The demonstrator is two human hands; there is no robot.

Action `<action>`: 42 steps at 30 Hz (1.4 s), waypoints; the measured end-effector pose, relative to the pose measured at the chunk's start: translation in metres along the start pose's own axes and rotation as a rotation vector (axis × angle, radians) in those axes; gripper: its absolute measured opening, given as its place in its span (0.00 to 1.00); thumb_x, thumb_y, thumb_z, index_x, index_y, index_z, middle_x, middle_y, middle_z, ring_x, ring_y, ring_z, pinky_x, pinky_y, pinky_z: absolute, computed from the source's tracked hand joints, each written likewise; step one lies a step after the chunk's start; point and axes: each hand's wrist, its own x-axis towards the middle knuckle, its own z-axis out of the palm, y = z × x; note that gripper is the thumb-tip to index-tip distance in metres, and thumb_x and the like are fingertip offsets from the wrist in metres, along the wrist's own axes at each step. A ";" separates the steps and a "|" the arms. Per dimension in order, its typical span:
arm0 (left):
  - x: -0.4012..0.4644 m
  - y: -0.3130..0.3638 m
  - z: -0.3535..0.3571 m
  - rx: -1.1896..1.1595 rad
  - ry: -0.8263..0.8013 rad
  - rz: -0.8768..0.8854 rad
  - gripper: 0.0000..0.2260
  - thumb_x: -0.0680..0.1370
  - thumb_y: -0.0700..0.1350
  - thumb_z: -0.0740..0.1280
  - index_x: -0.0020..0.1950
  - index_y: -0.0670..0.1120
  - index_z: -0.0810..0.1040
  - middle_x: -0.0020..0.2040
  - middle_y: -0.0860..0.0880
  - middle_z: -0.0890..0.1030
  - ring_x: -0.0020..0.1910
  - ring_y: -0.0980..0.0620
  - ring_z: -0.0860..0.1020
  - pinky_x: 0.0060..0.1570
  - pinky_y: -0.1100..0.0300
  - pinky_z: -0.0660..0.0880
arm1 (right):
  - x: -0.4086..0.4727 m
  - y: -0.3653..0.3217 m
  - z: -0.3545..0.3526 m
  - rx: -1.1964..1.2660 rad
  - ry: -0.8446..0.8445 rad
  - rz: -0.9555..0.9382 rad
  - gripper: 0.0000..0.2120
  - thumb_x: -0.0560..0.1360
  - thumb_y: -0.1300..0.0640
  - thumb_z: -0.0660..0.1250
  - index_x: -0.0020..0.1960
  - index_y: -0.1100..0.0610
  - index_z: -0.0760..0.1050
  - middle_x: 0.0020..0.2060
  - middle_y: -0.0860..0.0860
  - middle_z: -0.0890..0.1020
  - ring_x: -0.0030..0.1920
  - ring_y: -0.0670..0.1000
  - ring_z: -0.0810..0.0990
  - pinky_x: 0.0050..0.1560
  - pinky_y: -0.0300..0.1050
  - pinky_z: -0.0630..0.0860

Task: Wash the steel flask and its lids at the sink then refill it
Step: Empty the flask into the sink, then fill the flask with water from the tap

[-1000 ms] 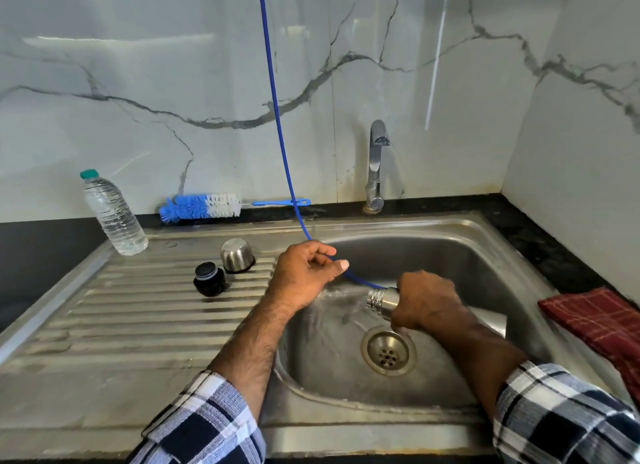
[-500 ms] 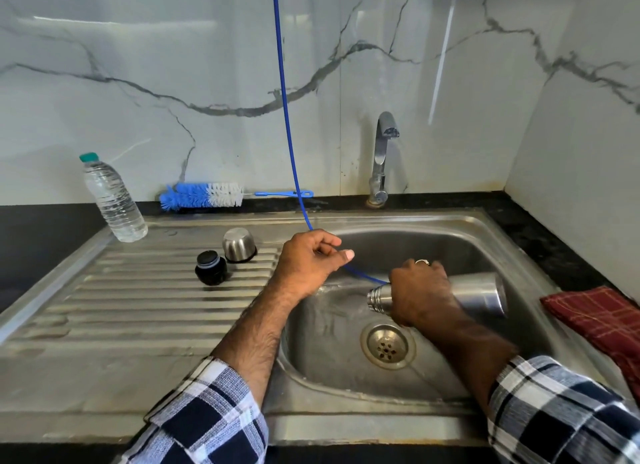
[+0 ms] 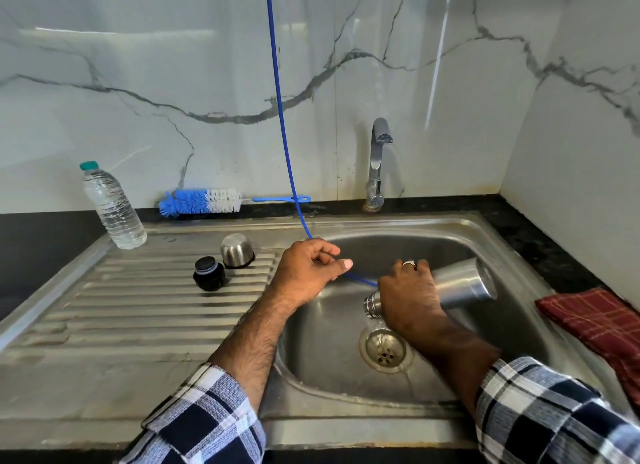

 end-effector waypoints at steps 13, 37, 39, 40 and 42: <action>0.081 0.009 0.008 -0.053 0.122 -0.088 0.06 0.77 0.42 0.79 0.50 0.43 0.84 0.39 0.48 0.85 0.34 0.52 0.84 0.33 0.60 0.80 | 0.035 0.056 -0.004 1.146 -0.194 0.359 0.22 0.61 0.50 0.87 0.50 0.51 0.83 0.43 0.49 0.85 0.44 0.49 0.83 0.40 0.43 0.75; 0.191 0.035 0.056 0.047 0.124 0.186 0.05 0.77 0.43 0.79 0.42 0.51 0.87 0.35 0.54 0.86 0.35 0.55 0.86 0.46 0.51 0.87 | 0.080 0.043 0.022 1.321 0.019 0.220 0.23 0.57 0.45 0.88 0.48 0.45 0.84 0.41 0.43 0.88 0.42 0.43 0.87 0.50 0.48 0.85; 0.181 0.025 0.055 0.050 0.150 0.071 0.08 0.77 0.43 0.79 0.40 0.53 0.85 0.35 0.52 0.87 0.35 0.53 0.87 0.45 0.51 0.87 | 0.078 0.038 0.022 1.328 0.022 0.201 0.23 0.58 0.46 0.88 0.48 0.46 0.84 0.41 0.43 0.88 0.43 0.43 0.87 0.51 0.48 0.85; 0.176 0.022 0.057 0.040 0.159 0.021 0.09 0.78 0.43 0.78 0.39 0.53 0.84 0.35 0.51 0.87 0.35 0.52 0.87 0.46 0.50 0.87 | 0.078 0.036 0.022 1.332 0.024 0.194 0.23 0.58 0.46 0.88 0.49 0.46 0.84 0.42 0.43 0.88 0.43 0.43 0.87 0.51 0.48 0.85; 0.167 0.021 0.060 0.011 0.204 -0.043 0.11 0.78 0.43 0.77 0.38 0.54 0.82 0.37 0.49 0.87 0.38 0.49 0.87 0.47 0.48 0.87 | 0.077 0.033 0.021 1.344 0.025 0.186 0.23 0.59 0.46 0.88 0.50 0.46 0.83 0.42 0.44 0.88 0.44 0.43 0.87 0.51 0.48 0.85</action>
